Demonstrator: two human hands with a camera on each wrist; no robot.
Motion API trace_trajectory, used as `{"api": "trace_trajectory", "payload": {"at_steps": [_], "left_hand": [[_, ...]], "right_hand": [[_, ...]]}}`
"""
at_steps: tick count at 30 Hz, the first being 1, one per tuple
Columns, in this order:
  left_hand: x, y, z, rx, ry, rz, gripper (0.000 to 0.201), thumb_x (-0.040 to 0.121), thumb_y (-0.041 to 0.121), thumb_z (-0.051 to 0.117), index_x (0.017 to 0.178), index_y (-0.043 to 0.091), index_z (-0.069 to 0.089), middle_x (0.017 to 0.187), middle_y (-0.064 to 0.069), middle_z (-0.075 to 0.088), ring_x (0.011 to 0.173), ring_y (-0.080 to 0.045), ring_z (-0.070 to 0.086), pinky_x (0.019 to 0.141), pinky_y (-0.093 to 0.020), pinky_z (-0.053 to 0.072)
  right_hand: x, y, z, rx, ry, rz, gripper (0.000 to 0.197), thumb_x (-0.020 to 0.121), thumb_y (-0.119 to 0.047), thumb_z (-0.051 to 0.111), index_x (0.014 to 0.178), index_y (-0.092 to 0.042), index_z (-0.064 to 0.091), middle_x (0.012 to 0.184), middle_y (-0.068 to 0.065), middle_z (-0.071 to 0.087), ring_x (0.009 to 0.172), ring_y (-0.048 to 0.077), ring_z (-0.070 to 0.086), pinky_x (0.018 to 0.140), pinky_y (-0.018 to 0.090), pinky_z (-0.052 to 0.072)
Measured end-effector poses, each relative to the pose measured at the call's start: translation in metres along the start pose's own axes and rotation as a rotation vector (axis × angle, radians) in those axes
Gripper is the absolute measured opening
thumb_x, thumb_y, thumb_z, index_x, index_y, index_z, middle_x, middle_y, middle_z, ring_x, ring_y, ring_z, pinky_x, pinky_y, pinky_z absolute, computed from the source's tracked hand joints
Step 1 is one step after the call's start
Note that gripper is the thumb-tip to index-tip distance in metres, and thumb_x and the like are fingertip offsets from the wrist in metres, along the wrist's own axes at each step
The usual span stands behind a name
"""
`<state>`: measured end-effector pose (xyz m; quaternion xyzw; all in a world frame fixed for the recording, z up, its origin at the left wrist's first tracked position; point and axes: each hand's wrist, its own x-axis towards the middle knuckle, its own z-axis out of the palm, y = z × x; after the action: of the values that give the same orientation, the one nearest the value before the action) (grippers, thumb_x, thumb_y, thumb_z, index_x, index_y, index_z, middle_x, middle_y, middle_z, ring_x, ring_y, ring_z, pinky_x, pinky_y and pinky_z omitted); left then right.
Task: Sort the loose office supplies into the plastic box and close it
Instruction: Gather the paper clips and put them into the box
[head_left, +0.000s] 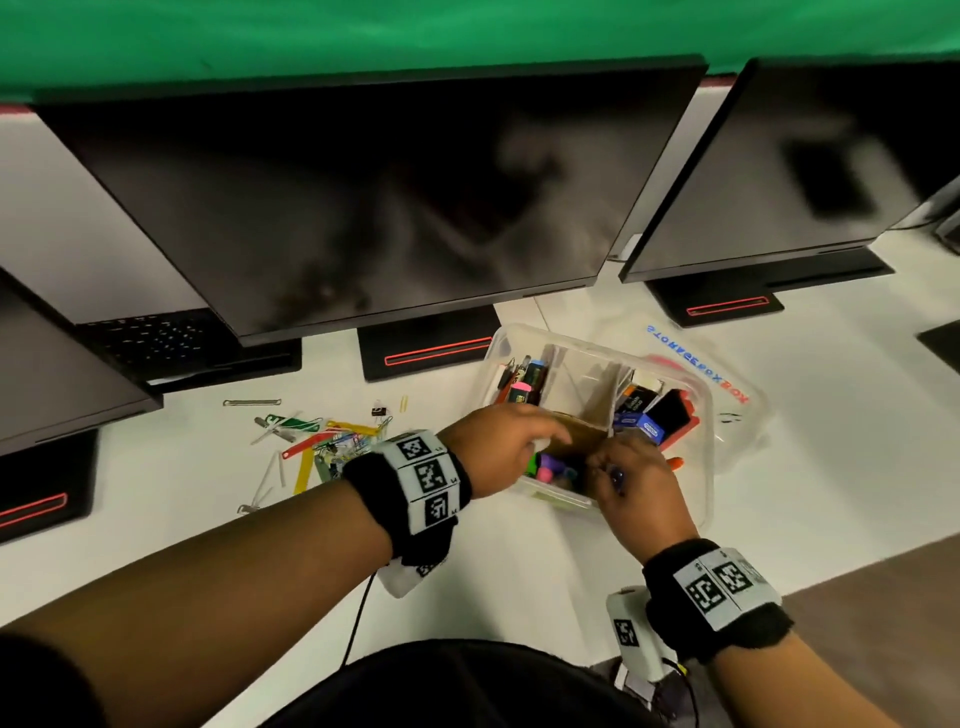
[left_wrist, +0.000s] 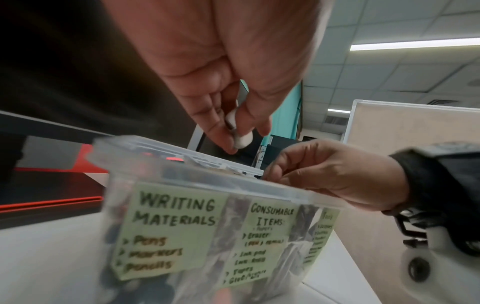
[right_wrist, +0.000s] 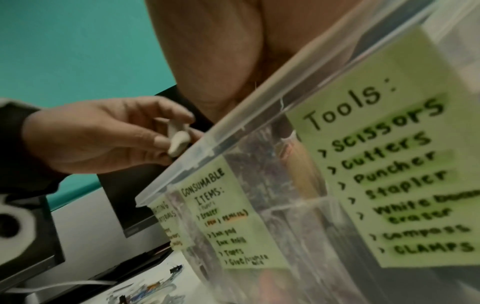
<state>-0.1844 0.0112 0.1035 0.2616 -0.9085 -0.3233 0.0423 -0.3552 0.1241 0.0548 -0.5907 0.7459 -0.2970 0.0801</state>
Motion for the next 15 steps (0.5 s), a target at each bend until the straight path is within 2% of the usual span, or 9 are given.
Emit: {"api": "trace_trajectory", "payload": {"at_steps": [3, 5, 7, 9, 12, 15], "left_hand": [[0.013, 0.009, 0.008, -0.015, -0.075, -0.042, 0.052, 0.091, -0.002, 0.041, 0.134, 0.026, 0.05, 0.137, -0.002, 0.054, 0.126, -0.018, 0.051, 0.104, -0.022, 0.037], [0.013, 0.009, 0.01, -0.016, -0.073, -0.067, 0.055, 0.092, 0.0, 0.043, 0.137, 0.031, 0.045, 0.139, -0.001, 0.052, 0.126, -0.018, 0.05, 0.101, -0.019, 0.035], [0.006, 0.004, 0.006, -0.009, -0.002, -0.08, 0.054, 0.092, 0.003, 0.044, 0.137, 0.033, 0.044, 0.139, 0.001, 0.052, 0.123, -0.017, 0.051, 0.096, -0.017, 0.034], [-0.007, -0.008, -0.004, -0.03, 0.106, -0.12, 0.048, 0.093, 0.005, 0.045, 0.134, 0.03, 0.049, 0.135, 0.002, 0.054, 0.118, -0.015, 0.053, 0.094, -0.017, 0.035], [-0.038, -0.044, -0.02, -0.016, 0.277, -0.252, 0.036, 0.092, 0.005, 0.05, 0.12, 0.024, 0.062, 0.126, 0.003, 0.06, 0.112, -0.015, 0.056, 0.095, -0.022, 0.042], [-0.079, -0.089, -0.023, 0.005, 0.306, -0.425, 0.029, 0.09, 0.004, 0.052, 0.108, 0.02, 0.068, 0.116, 0.0, 0.064, 0.102, -0.017, 0.06, 0.093, -0.027, 0.048]], "right_hand": [[0.001, 0.003, 0.003, 0.005, -0.033, 0.003, 0.015, 0.069, 0.008, 0.065, 0.073, -0.006, 0.066, 0.077, 0.008, 0.062, 0.075, 0.02, 0.051, 0.071, 0.027, 0.041], [0.001, 0.005, 0.005, -0.002, -0.045, 0.005, 0.013, 0.07, 0.006, 0.065, 0.073, -0.007, 0.065, 0.077, 0.008, 0.062, 0.078, 0.023, 0.052, 0.073, 0.027, 0.04], [0.001, 0.007, 0.006, -0.01, -0.052, -0.001, 0.013, 0.07, 0.005, 0.065, 0.073, -0.008, 0.064, 0.077, 0.007, 0.061, 0.078, 0.022, 0.052, 0.073, 0.026, 0.038], [0.002, 0.007, 0.006, -0.015, -0.077, 0.006, 0.012, 0.071, 0.002, 0.066, 0.073, -0.01, 0.065, 0.077, 0.006, 0.062, 0.078, 0.023, 0.054, 0.073, 0.029, 0.042], [0.002, 0.001, 0.006, -0.052, -0.077, 0.015, 0.006, 0.073, -0.007, 0.063, 0.073, -0.013, 0.065, 0.078, 0.004, 0.065, 0.08, 0.028, 0.057, 0.079, 0.037, 0.047], [0.001, -0.019, 0.007, -0.062, 0.036, -0.029, 0.015, 0.075, -0.019, 0.054, 0.074, -0.012, 0.067, 0.078, 0.004, 0.066, 0.082, 0.026, 0.055, 0.08, 0.027, 0.035]]}}
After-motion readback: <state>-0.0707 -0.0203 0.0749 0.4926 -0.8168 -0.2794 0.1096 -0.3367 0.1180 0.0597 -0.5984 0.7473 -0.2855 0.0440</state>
